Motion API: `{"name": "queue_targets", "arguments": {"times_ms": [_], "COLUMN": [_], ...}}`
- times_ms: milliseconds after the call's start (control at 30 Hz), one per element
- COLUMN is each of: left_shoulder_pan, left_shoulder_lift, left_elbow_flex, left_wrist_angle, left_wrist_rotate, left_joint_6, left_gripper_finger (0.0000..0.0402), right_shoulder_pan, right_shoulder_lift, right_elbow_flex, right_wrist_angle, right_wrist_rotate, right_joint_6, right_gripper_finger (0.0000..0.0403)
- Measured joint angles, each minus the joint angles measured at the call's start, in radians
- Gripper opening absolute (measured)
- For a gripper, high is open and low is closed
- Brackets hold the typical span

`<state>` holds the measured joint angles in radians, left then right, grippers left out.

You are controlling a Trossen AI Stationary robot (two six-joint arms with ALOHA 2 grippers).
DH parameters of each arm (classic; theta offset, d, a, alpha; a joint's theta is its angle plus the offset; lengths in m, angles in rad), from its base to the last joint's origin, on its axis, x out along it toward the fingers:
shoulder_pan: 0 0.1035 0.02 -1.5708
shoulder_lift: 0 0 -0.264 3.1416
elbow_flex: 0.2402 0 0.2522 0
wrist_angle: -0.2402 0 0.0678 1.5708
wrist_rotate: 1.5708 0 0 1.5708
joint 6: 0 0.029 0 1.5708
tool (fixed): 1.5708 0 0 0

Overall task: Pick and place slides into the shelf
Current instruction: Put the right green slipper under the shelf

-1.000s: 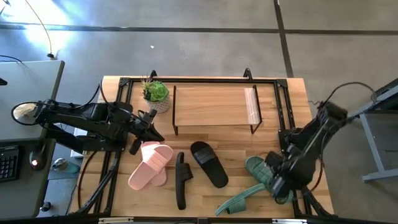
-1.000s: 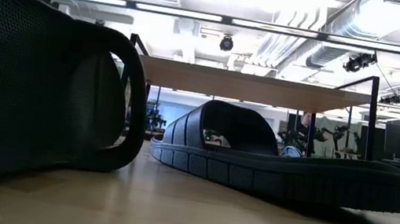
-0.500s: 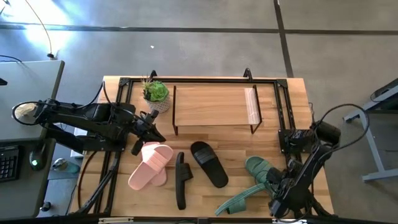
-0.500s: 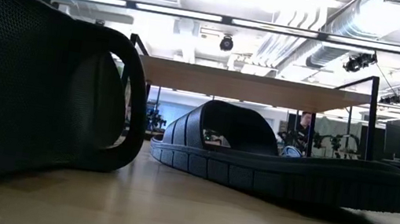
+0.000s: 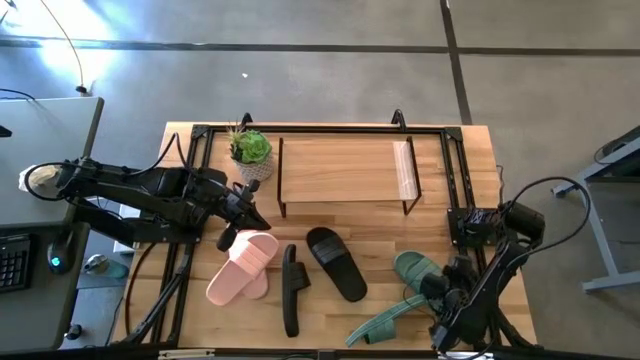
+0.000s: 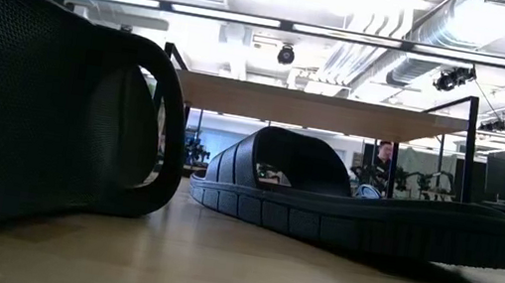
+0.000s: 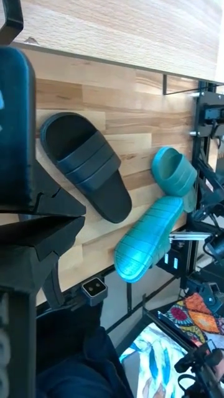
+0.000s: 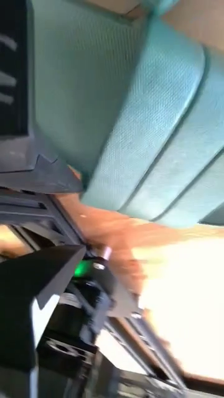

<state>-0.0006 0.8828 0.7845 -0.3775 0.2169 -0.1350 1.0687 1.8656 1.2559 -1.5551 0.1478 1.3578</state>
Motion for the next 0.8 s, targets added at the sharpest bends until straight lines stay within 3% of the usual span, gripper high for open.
{"name": "queue_targets", "arguments": {"times_ms": [300, 800], "left_shoulder_pan": [0.0, 0.0], "left_shoulder_lift": [-0.002, -0.002], "left_elbow_flex": [0.0, 0.0], "left_wrist_angle": [0.0, 0.0], "left_wrist_rotate": [0.0, 0.0], "left_joint_6": [0.0, 0.0], "left_gripper_finger": [0.0001, 0.0001], "right_shoulder_pan": [-0.002, -0.013], "right_shoulder_lift": [0.0, 0.0], "right_elbow_flex": [0.0, 0.0], "right_wrist_angle": [0.051, 0.113], "right_wrist_rotate": [0.037, 0.133], "right_joint_6": [-0.041, -0.083], "right_gripper_finger": [0.0162, 0.016]}}
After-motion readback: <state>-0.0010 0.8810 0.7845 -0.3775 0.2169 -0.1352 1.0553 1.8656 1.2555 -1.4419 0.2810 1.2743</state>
